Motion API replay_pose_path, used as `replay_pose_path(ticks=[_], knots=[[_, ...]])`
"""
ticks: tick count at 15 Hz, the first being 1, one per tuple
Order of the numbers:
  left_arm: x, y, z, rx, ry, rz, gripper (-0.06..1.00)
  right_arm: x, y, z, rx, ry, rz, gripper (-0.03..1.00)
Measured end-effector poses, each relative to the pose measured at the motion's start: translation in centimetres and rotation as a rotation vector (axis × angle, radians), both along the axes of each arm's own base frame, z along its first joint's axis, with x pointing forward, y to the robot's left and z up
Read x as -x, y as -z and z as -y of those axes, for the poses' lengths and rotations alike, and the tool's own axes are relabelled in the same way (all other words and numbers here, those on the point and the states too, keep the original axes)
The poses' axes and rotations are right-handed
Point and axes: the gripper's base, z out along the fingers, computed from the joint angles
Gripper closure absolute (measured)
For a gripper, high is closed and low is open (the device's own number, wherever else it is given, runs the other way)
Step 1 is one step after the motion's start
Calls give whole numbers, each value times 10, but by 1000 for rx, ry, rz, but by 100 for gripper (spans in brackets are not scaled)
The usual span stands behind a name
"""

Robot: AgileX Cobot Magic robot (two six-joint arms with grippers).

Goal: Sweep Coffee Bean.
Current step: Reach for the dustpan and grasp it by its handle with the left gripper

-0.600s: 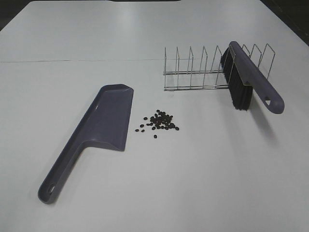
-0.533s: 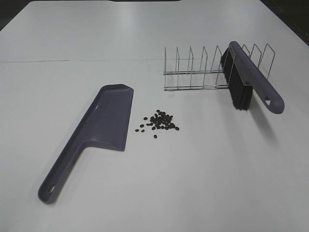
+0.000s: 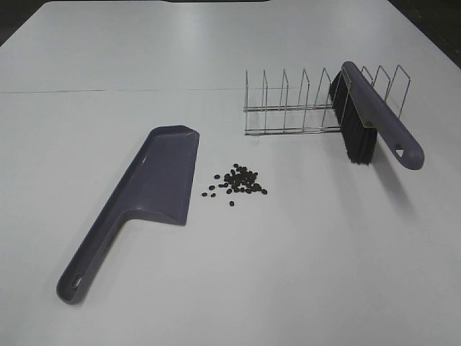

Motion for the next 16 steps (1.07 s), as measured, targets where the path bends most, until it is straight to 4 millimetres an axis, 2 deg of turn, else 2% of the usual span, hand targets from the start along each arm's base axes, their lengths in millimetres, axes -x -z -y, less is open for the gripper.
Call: replay_pose_path(ticks=[4,10,13,16], knots=[[0,0,0,0,0,0,16,0,0,0,0,0,0,14],[-1,0,0,0,0,-8,15,0,0,0,-1,1,0,14],[-12,0,0,-2,0,-74,15,0,0,0,-1,1,0,14],[-31,2,1,-4,0,-198,15,0,0,0,-1,1,0,14]])
